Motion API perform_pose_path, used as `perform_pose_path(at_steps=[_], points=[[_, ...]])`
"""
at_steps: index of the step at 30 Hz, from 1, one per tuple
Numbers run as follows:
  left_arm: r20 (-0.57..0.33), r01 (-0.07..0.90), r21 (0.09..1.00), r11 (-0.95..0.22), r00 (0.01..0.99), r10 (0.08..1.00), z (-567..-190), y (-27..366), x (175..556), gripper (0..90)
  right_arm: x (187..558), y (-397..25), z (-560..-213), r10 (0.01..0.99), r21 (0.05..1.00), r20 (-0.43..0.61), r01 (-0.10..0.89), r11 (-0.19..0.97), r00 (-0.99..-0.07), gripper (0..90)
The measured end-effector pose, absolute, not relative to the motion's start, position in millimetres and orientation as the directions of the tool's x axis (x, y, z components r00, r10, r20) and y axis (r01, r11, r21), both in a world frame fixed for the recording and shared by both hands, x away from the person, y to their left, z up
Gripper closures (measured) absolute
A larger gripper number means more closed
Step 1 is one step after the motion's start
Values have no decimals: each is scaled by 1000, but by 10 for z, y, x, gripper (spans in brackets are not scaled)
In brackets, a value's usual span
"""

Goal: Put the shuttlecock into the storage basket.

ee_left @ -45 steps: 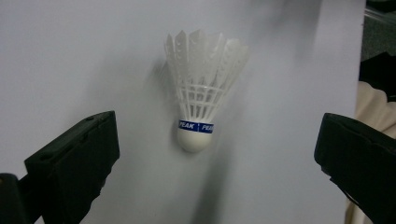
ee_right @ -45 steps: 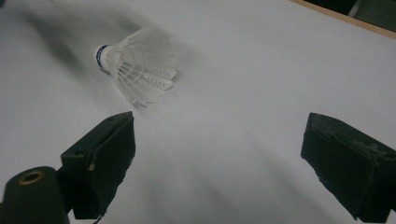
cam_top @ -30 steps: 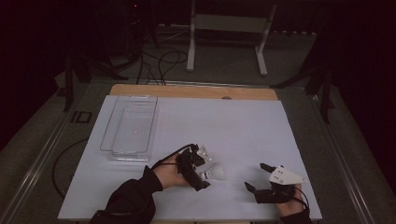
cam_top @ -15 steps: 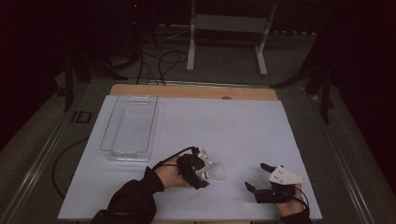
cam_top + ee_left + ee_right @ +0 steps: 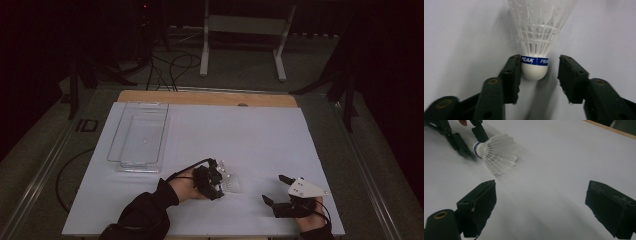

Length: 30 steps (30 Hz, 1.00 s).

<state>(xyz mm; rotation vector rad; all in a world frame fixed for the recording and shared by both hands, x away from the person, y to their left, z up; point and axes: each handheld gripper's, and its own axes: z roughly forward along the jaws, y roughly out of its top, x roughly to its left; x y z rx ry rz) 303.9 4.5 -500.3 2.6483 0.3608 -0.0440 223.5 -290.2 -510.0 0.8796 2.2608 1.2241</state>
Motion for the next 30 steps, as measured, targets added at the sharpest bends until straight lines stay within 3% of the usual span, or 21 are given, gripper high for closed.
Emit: perform_pose_path(at_steps=[6,30], points=[[-81,242,440,-864,970,231,-4990,35,3050,638,2236,-2902,-5101,699,849,-63,330,412,-712,99],[-94,212,424,-880,977,190,-4891,9,3039,658,2231,-2900,-5095,700,848,-64,330,414,-712,99]])
